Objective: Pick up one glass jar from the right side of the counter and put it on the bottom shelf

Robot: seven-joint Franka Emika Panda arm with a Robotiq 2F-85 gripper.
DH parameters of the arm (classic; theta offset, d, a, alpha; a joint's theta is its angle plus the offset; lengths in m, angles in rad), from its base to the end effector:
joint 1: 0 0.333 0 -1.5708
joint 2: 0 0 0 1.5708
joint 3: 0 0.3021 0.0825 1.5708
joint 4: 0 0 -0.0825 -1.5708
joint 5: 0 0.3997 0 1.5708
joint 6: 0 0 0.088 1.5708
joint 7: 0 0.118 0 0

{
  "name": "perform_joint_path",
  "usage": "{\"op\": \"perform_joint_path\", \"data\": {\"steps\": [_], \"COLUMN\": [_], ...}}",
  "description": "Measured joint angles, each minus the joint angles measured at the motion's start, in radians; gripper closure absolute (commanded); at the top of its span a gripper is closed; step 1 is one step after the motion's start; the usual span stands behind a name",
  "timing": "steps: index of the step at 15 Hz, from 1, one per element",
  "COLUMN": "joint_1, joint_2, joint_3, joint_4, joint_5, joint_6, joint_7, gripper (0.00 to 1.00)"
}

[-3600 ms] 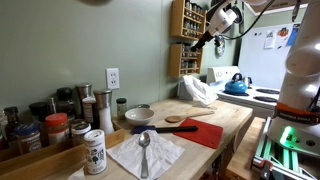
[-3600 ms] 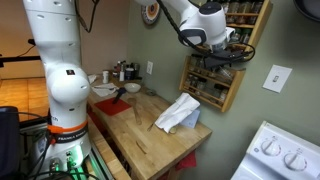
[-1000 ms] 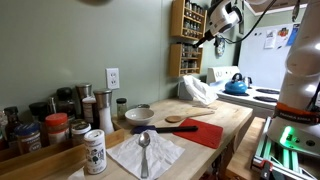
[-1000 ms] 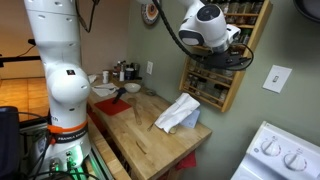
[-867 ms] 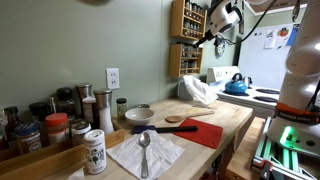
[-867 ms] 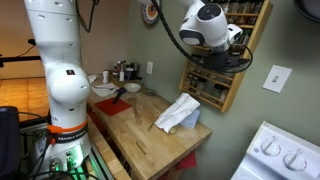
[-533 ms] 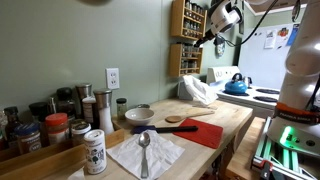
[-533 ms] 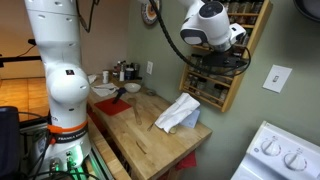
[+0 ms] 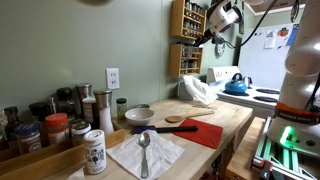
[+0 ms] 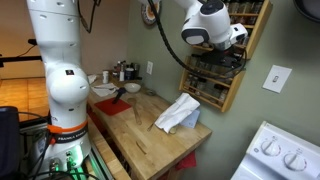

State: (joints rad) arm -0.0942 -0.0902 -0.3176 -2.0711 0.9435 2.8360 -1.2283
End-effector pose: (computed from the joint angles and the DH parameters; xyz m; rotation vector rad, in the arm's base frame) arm 0.5269 -0.2780 0.5244 2.6708 0.0172 1.4543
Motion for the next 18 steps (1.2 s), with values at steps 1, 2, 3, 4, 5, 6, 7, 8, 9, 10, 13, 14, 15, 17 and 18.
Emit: {"op": "perform_joint_path", "data": {"steps": [1,2,3,4,5,6,7,8,9,10,13,14,15,17,18], "joint_1": [0.000,0.001,0.002,0.002,0.002,0.003,0.003,0.003,0.003,0.003,-0.001,-0.002,-0.002,-0.002,-0.004], "joint_2": [0.006,0.012,0.019,0.026,0.032,0.037,0.041,0.045,0.049,0.054,0.063,0.063,0.063,0.063,0.061], "joint_3": [0.005,0.010,0.015,0.019,0.023,0.027,0.030,0.032,0.033,0.033,0.032,0.030,0.030,0.028,0.028], "joint_4": [0.004,0.007,0.011,0.015,0.018,0.018,0.018,0.019,0.019,0.021,0.024,0.025,0.024,0.022,0.020], "joint_5": [-0.002,-0.004,-0.006,-0.011,-0.016,-0.021,-0.027,-0.033,-0.039,-0.046,-0.070,-0.077,-0.082,-0.095,-0.108], "joint_6": [0.012,0.025,0.040,0.053,0.070,0.087,0.103,0.118,0.131,0.143,0.162,0.162,0.162,0.161,0.157], "joint_7": [0.017,0.034,0.049,0.064,0.080,0.098,0.114,0.129,0.141,0.148,0.159,0.161,0.162,0.162,0.164], "gripper": [0.67,0.67,0.67,0.64,0.62,0.59,0.37,0.16,0.11,0.04,0.00,0.00,0.00,0.00,0.00]}}
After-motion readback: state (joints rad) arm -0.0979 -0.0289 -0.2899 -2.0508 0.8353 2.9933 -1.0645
